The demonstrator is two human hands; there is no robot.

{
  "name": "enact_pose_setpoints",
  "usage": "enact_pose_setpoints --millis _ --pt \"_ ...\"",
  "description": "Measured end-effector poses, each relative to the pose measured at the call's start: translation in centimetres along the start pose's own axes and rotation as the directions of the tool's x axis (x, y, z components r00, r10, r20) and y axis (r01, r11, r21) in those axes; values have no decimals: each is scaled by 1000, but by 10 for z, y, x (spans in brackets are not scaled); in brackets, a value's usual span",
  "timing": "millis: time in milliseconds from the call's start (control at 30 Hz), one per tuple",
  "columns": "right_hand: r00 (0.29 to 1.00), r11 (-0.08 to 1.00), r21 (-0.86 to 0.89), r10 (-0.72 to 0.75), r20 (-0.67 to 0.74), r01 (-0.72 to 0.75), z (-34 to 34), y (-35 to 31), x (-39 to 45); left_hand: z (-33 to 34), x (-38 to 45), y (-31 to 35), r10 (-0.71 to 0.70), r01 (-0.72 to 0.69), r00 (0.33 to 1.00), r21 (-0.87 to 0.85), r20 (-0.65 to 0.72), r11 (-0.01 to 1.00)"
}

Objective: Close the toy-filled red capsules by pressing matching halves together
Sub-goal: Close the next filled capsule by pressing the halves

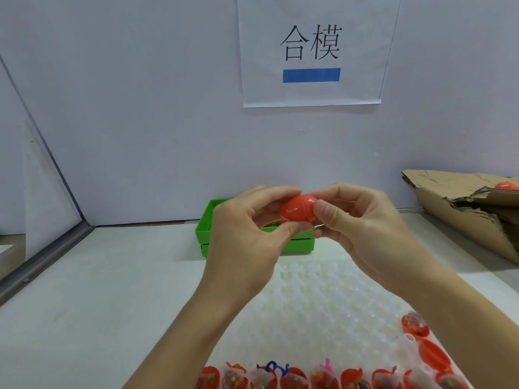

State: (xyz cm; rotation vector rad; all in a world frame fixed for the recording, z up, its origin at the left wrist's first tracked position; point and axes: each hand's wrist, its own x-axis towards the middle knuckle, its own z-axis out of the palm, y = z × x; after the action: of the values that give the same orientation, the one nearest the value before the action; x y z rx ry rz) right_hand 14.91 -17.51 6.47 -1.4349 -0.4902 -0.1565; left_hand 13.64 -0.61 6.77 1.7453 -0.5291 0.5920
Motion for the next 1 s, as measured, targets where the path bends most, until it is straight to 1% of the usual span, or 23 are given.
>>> enact_pose_setpoints --millis 100,233,367,567,633,733,833,900,1000 --pt "999 997 -62 -37 -20 35 2 -1 -1 -1 0 1 -4 4 1000 -8 -3 1000" --pt "995 996 -57 -72 -75 68 8 2 -2 0 1 0 17 -17 1000 -16 -3 1000" --pt "994 999 -2 -39 -99 39 14 2 -4 1 0 0 60 -60 998 -22 -2 998" --pt "987 993 113 4 -162 14 22 2 -7 2 0 -1 105 -105 994 27 -22 994" --pt "981 993 119 25 -192 -2 26 2 -8 2 -1 -1 118 -116 992 53 -35 992" --pt "978 998 67 29 -205 -16 27 0 -9 2 -1 0 143 -138 989 103 -37 985" --pt "986 1000 -1 7 -169 -7 24 -4 -8 3 -1 0 139 -133 989 111 -44 985" --pt "989 995 -101 -29 -144 15 21 -6 -7 3 -1 -1 145 -139 988 124 -44 982" --pt "990 971 -236 -70 -120 40 15 -7 -6 3 -2 -1 167 -164 986 147 -10 975"
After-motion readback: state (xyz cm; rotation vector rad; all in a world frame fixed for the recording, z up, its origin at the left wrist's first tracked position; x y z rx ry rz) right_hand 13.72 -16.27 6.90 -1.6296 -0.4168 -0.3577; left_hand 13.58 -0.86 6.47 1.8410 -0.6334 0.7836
